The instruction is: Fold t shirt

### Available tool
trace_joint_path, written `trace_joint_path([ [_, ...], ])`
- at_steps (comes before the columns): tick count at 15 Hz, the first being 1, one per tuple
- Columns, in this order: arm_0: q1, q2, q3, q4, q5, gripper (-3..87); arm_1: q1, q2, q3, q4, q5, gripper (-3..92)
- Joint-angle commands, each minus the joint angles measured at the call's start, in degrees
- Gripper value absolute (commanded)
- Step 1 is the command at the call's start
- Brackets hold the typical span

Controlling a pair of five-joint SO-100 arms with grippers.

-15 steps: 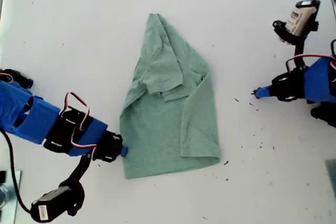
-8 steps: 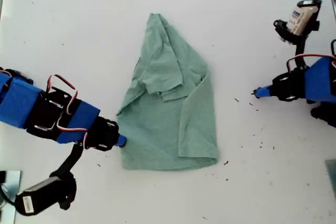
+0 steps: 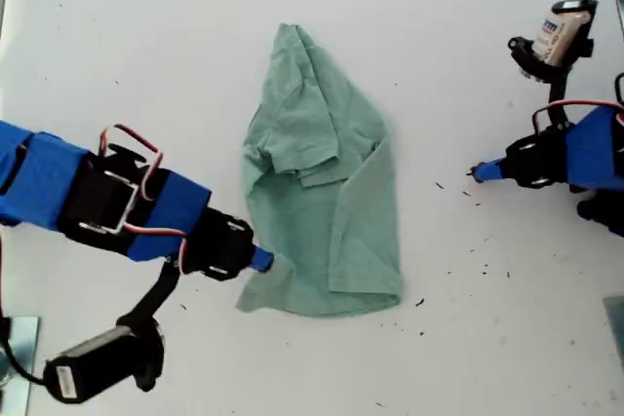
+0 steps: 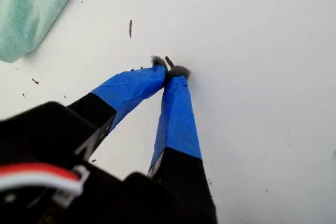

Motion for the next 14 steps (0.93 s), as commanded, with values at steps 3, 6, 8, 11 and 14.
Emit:
trace_joint_path([
  [3, 0.4, -27.4, -37.2, 5.2, 5.4, -0.2, -0.7, 0.9, 1.8, 0.4, -0.3, 2.4],
  [6, -2.9, -32.3, -37.2, 0.1, 5.6, -0.2, -1.0, 0.9, 1.8, 0.4, -0.2, 2.4],
  [8, -4.5, -31.6, -37.3, -3.3, 5.9, 0.1, -1.0, 0.9, 1.8, 0.4, -0.1, 2.4],
  [11, -5.6, -31.8, -37.4, -7.7, 8.4, 21.6, -1.0, 0.9, 1.8, 0.4, -0.1, 2.4],
  [14, -6.3, -31.4, -37.0, -6.1, 9.3, 23.3, -0.8, 0.9, 1.8, 0.4, -0.2, 2.4],
])
